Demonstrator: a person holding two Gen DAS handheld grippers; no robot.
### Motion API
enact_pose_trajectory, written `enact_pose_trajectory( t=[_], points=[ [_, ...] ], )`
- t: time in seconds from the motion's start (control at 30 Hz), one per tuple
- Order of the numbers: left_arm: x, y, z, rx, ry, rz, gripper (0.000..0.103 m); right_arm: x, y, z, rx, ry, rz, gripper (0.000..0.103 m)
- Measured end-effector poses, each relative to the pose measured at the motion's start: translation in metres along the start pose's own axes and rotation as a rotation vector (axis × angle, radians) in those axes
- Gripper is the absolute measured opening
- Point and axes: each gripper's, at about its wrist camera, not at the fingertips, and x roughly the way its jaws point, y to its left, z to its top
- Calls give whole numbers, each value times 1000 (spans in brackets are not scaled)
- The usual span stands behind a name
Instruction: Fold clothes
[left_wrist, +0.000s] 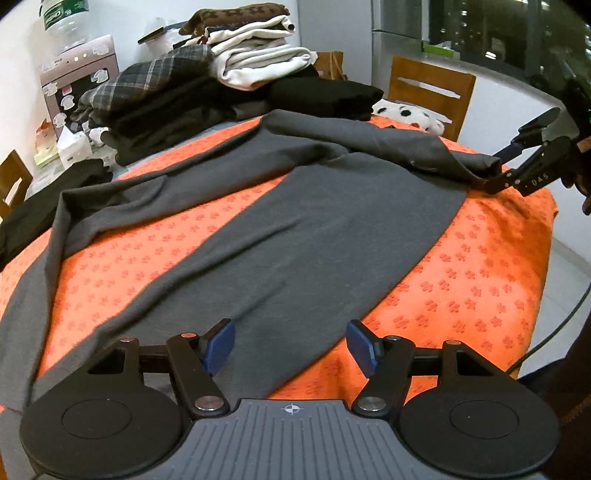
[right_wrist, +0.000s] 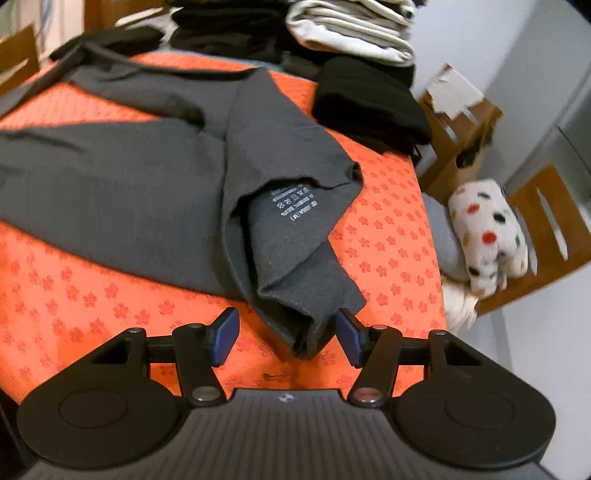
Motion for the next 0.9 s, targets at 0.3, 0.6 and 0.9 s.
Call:
enact_pose_trajectory(
  t=[0.3, 0.6, 0.9],
  points=[
    [4, -13, -10, -68, 53, 124, 63, 0, -28, -2, 25, -34, 51, 5],
    [18, -42, 10, -55, 26, 219, 62, -37, -120, 34, 402, -133, 293, 4],
    [35, -79, 29, -30, -21, 251, 63, -52, -189, 57, 691, -177, 491, 4]
  ],
)
